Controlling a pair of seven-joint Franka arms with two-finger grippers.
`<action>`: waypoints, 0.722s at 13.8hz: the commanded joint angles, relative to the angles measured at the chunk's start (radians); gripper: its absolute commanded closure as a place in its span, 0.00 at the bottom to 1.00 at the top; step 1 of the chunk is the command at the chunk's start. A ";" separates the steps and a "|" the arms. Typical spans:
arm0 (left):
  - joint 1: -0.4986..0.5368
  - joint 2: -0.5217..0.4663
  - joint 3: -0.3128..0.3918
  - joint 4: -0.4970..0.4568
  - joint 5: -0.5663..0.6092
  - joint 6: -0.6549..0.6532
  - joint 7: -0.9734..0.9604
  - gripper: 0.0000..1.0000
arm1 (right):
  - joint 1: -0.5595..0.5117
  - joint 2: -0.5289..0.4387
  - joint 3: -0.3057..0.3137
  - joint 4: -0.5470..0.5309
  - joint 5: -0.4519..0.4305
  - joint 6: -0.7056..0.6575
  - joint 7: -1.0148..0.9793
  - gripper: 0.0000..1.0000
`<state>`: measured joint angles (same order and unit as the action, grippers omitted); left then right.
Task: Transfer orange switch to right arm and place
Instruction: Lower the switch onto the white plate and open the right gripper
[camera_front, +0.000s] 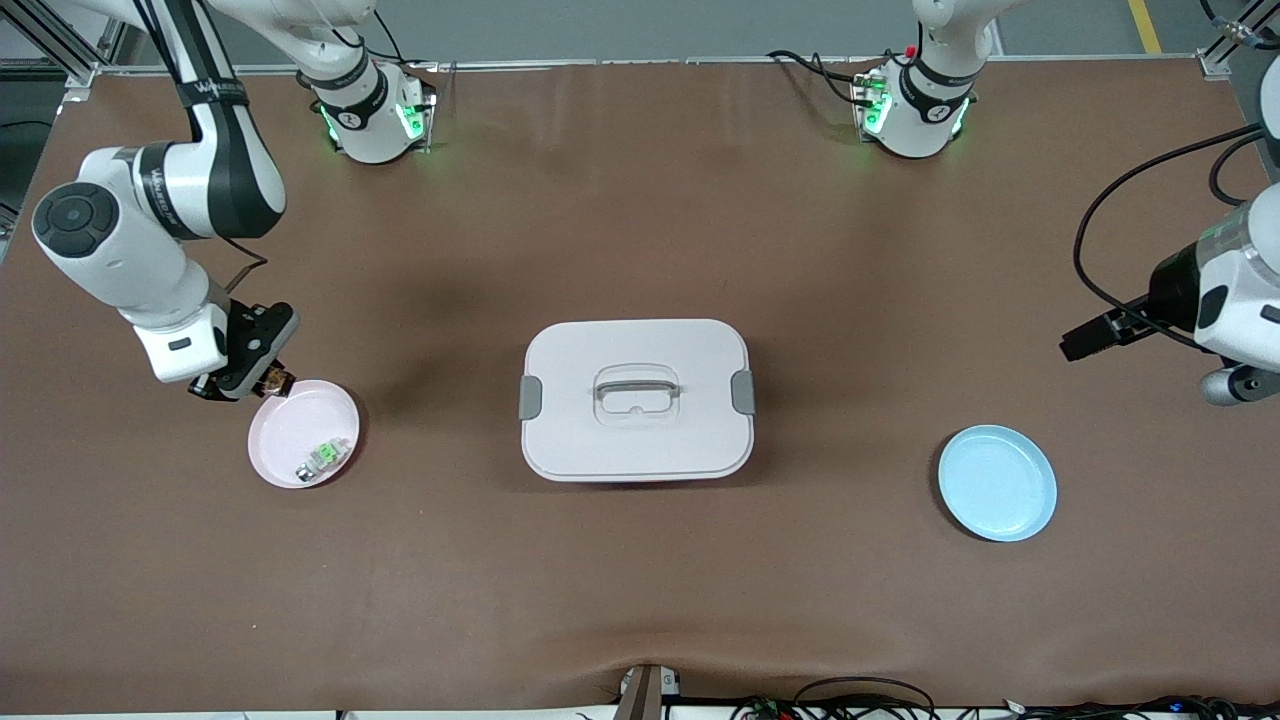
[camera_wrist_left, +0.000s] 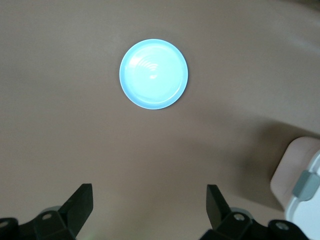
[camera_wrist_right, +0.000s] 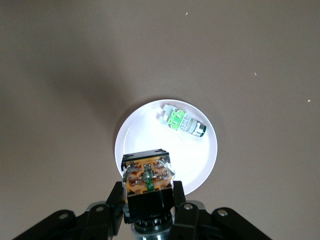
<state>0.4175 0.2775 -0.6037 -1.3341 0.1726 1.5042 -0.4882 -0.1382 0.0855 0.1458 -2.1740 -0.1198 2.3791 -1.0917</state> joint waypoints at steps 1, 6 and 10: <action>0.040 -0.037 -0.004 -0.011 0.012 -0.018 0.094 0.00 | -0.053 -0.017 0.015 -0.087 0.034 0.109 -0.098 1.00; 0.090 -0.063 -0.004 -0.011 0.002 -0.019 0.192 0.00 | -0.092 0.083 0.017 -0.087 0.035 0.215 -0.226 1.00; 0.099 -0.075 -0.004 -0.011 0.001 -0.019 0.195 0.00 | -0.118 0.180 0.020 -0.084 0.054 0.325 -0.295 1.00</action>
<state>0.5020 0.2301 -0.6036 -1.3339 0.1726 1.4960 -0.3144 -0.2284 0.2215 0.1459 -2.2687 -0.0923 2.6624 -1.3392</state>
